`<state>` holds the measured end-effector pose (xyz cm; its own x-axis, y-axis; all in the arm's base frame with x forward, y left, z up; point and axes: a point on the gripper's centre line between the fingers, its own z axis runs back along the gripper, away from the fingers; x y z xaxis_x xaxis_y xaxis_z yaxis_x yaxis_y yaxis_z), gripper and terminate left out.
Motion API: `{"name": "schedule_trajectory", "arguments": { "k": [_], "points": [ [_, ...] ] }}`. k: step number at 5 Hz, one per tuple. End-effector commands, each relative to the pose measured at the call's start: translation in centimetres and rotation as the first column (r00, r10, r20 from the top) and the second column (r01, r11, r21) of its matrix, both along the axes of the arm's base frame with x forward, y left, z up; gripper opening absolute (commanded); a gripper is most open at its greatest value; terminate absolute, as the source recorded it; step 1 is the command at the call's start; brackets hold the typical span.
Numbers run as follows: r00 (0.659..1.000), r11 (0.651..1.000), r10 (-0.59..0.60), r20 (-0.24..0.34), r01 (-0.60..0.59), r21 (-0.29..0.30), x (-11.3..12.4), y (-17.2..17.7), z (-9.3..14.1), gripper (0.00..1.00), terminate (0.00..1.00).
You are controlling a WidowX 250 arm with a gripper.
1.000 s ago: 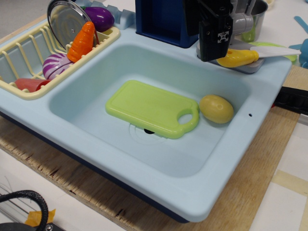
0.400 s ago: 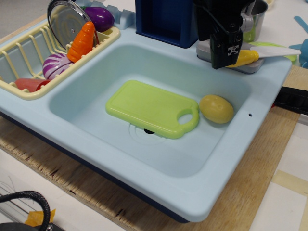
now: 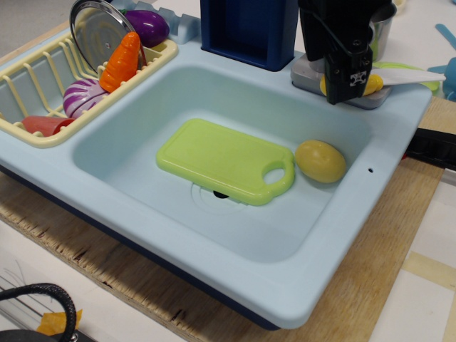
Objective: Put knife on cutting board
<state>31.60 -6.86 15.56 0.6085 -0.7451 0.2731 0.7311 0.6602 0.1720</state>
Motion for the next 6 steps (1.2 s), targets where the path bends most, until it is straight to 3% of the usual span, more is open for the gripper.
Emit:
{"name": "schedule_trajectory", "arguments": {
  "k": [1,2,4,6],
  "points": [
    [0.999,0.999,-0.023,0.045,0.025,-0.039,0.7,-0.7,0.0,1.00,0.00],
    [1.000,0.998,-0.020,0.019,0.022,-0.061,0.9,-1.3,-0.8,0.00,0.00],
    [0.999,0.998,0.035,-0.022,-0.036,-0.049,-0.9,-0.9,-0.5,0.00,0.00],
    [0.989,0.990,0.137,-0.049,-0.138,-0.027,-5.0,1.5,-0.4,0.00,0.00]
  ]
}}
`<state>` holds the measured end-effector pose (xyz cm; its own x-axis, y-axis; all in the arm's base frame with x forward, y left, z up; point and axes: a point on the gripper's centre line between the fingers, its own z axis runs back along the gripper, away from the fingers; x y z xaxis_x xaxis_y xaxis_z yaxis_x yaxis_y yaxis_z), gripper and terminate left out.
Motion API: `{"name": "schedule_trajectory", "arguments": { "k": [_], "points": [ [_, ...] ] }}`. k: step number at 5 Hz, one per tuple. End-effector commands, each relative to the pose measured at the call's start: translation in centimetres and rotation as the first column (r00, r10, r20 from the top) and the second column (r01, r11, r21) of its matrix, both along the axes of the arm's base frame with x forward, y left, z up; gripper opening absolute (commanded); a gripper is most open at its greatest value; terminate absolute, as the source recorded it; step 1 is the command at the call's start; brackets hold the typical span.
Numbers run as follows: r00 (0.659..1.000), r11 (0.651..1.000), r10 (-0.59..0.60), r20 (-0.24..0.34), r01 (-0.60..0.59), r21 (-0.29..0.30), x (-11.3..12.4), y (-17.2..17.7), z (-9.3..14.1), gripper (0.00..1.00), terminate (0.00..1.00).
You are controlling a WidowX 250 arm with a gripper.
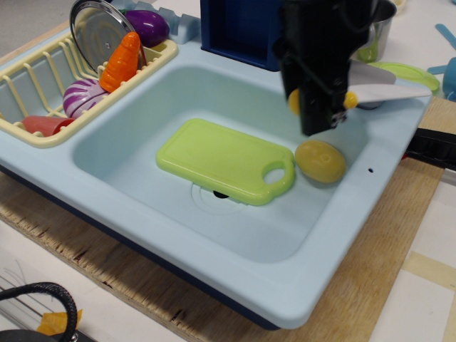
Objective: Put knife on cutting board
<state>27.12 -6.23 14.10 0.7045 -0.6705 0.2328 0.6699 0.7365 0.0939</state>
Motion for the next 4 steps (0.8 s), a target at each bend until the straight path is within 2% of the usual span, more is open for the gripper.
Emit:
{"name": "schedule_trajectory", "arguments": {
  "k": [1,3,4],
  "points": [
    [0.997,0.996,0.083,0.005,-0.083,0.021,-2.1,2.8,0.8,0.00,0.00],
    [0.990,0.990,0.137,-0.045,-0.135,0.043,-3.9,6.8,-0.1,0.00,0.00],
    [0.993,0.992,0.120,-0.016,-0.119,0.045,-3.9,8.6,-1.2,0.00,0.00]
  ]
}}
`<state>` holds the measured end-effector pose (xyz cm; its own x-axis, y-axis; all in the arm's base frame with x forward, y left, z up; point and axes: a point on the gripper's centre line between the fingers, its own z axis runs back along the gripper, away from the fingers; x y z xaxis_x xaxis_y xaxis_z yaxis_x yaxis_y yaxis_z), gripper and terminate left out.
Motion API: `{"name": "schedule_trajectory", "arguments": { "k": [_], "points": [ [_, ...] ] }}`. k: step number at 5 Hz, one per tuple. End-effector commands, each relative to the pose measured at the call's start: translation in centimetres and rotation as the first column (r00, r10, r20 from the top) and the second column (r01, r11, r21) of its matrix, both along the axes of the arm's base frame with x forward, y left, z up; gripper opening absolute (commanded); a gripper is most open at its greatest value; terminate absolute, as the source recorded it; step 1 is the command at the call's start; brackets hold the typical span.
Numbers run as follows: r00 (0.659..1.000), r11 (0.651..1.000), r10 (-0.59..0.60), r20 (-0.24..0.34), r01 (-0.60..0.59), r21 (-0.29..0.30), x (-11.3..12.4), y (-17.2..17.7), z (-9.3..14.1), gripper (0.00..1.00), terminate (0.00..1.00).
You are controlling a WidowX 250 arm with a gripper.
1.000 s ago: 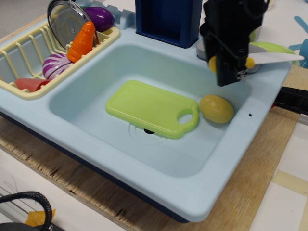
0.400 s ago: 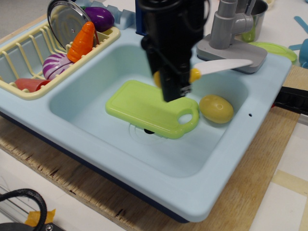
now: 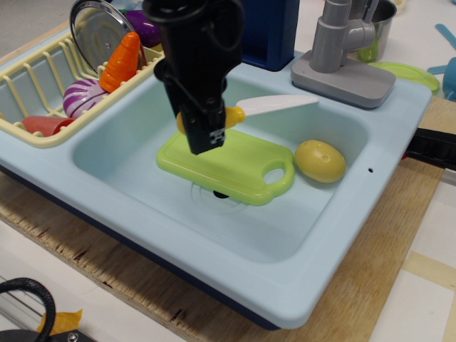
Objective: Put knife on cutting board
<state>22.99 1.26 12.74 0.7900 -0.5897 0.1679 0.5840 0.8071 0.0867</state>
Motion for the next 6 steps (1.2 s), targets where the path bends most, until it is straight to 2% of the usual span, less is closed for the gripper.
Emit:
{"name": "schedule_trajectory", "arguments": {
  "k": [1,2,3,5,6],
  "points": [
    [0.999,0.999,-0.033,0.038,0.033,-0.022,1.0,2.8,-1.2,0.00,0.00],
    [0.997,0.997,-0.073,0.033,0.074,-0.038,1.0,4.0,-2.0,0.00,0.00],
    [0.994,0.991,-0.104,0.037,0.107,-0.078,1.2,4.3,-2.8,1.00,0.00],
    [0.994,0.991,-0.104,0.037,0.107,-0.078,1.2,4.3,-2.8,1.00,0.00],
    [0.994,0.991,-0.104,0.037,0.107,-0.078,1.2,4.3,-2.8,1.00,1.00]
  ]
}}
